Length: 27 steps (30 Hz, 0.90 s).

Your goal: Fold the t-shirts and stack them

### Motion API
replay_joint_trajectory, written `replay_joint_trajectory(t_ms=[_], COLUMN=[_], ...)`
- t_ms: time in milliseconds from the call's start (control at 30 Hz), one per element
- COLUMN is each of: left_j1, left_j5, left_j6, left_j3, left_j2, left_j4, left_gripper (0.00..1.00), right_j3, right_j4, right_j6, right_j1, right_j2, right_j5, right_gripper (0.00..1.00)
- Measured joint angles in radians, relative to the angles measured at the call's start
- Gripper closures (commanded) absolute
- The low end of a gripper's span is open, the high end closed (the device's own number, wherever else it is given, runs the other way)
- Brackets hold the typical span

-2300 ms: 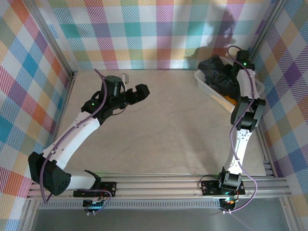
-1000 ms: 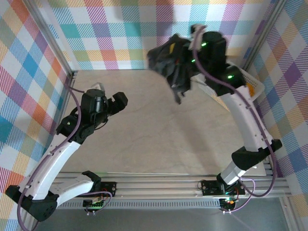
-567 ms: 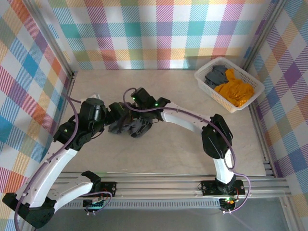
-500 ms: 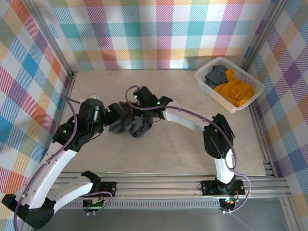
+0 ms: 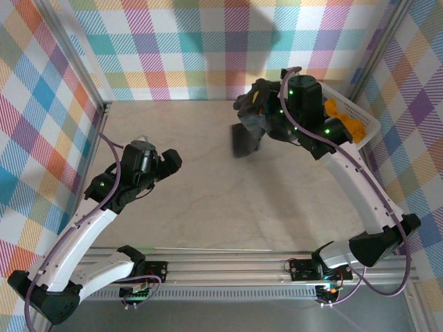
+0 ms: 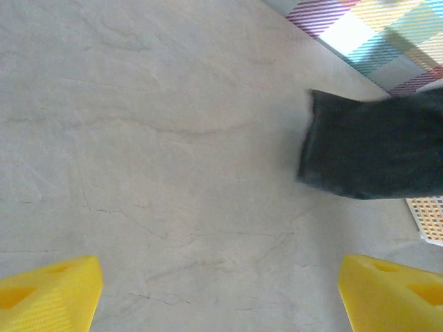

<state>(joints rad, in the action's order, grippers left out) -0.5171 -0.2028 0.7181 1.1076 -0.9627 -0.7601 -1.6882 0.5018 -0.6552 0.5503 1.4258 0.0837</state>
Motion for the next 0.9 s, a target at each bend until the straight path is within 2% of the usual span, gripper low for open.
replay_joint_trajectory(t_ms=[167, 267, 300, 400, 467, 533, 667, 800, 900], left_j1=[0.0, 0.0, 0.0, 0.0, 0.0, 0.0, -0.035, -0.183, -0.319], left_j5=[-0.002, -0.009, -0.01, -0.011, 0.0, 0.034, 0.113, 0.099, 0.028], left_j6=[0.0, 0.0, 0.0, -0.001, -0.005, -0.011, -0.03, -0.042, -0.064], left_j3=[-0.001, -0.008, -0.01, -0.018, -0.026, -0.037, -0.067, -0.07, -0.042], left_j2=[0.001, 0.003, 0.003, 0.003, 0.004, 0.004, -0.042, -0.199, -0.368], left_j4=[0.003, 0.002, 0.001, -0.001, -0.002, 0.0, 0.004, 0.011, 0.011], left_gripper=[0.12, 0.11, 0.11, 0.11, 0.12, 0.14, 0.17, 0.15, 0.14], right_j3=[0.042, 0.04, 0.021, -0.06, -0.05, 0.011, 0.222, 0.43, 0.546], right_j4=[-0.027, -0.063, -0.066, -0.063, -0.06, -0.063, -0.069, -0.092, -0.074], right_j6=[-0.073, -0.133, -0.154, -0.182, -0.195, -0.195, -0.194, -0.186, -0.164], right_j1=[0.115, 0.196, 0.222, 0.276, 0.303, 0.31, 0.229, -0.003, -0.184], right_j2=[0.13, 0.286, 0.357, 0.538, 0.574, 0.543, 0.326, 0.073, -0.014], right_j5=[-0.043, -0.106, -0.148, -0.249, -0.279, -0.29, -0.286, -0.275, -0.265], right_gripper=[1.0, 0.5, 0.42, 0.33, 0.3, 0.32, 0.35, 0.35, 0.35])
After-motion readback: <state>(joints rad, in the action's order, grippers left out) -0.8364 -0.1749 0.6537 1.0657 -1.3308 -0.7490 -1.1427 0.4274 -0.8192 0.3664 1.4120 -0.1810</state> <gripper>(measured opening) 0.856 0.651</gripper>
